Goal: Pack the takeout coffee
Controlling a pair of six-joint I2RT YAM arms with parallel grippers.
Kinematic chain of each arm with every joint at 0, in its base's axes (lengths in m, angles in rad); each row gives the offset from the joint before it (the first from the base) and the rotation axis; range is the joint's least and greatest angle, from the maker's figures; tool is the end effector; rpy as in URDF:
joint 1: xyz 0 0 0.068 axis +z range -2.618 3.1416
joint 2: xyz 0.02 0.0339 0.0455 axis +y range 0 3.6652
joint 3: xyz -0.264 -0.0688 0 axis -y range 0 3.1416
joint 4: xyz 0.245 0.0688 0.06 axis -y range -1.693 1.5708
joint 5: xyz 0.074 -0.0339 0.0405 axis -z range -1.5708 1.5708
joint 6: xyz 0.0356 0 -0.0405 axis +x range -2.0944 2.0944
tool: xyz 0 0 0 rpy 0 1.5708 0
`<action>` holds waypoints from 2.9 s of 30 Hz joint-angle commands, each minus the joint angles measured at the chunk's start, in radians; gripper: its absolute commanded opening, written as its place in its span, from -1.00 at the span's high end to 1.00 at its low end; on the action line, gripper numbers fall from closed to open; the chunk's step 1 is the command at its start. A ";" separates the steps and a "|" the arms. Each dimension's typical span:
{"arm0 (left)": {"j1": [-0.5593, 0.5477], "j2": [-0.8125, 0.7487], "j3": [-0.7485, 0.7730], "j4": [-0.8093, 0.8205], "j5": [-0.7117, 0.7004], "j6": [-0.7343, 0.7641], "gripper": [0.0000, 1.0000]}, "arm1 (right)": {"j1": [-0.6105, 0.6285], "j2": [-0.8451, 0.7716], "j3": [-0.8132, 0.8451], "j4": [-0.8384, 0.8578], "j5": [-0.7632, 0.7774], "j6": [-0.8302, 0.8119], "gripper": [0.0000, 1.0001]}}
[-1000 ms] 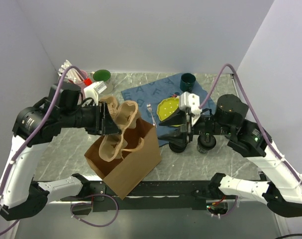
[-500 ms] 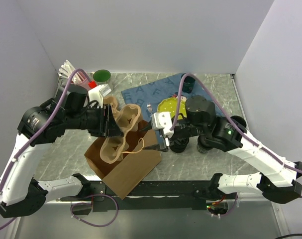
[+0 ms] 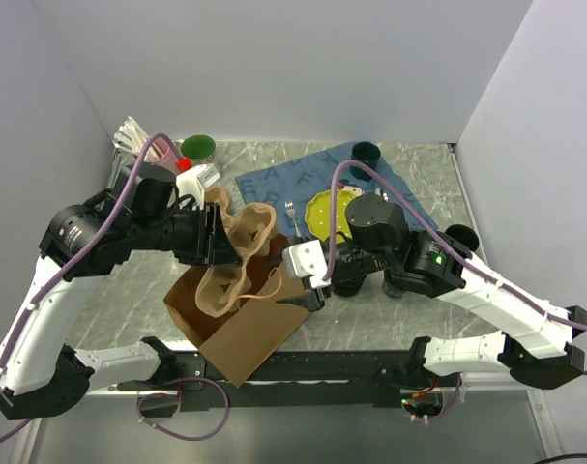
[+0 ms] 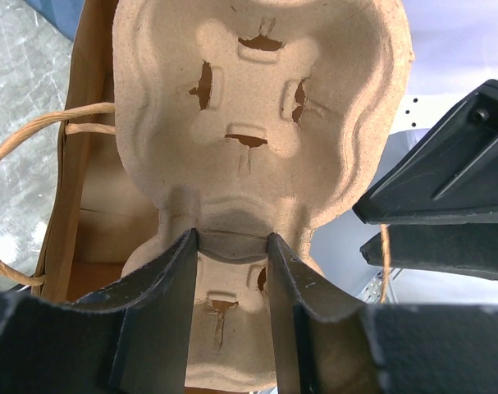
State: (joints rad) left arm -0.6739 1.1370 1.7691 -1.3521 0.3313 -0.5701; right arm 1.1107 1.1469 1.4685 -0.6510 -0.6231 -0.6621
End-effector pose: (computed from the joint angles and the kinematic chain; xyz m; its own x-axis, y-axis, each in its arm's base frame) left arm 0.1117 -0.1040 0.4752 -0.8554 0.0300 -0.5171 0.3796 0.7157 -0.5863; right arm 0.0801 0.2084 0.4552 0.4848 -0.1461 -0.8623 -0.8556 -0.2840 -0.4328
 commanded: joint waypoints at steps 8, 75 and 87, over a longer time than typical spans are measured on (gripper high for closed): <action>-0.006 0.009 0.001 -0.024 -0.026 0.010 0.85 | 0.011 -0.009 0.032 -0.046 0.089 -0.082 -0.36; -0.294 0.012 -0.091 -0.025 -0.130 -0.201 0.92 | 0.112 -0.279 -0.261 0.155 0.396 -0.008 1.00; -0.293 0.049 0.030 -0.025 -0.279 -0.208 0.63 | 0.113 -0.292 -0.270 0.137 0.390 -0.001 1.00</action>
State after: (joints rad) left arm -0.9634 1.1793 1.7161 -1.3548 0.1547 -0.7502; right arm 1.2152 0.8761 1.2053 -0.5392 -0.2424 -0.6827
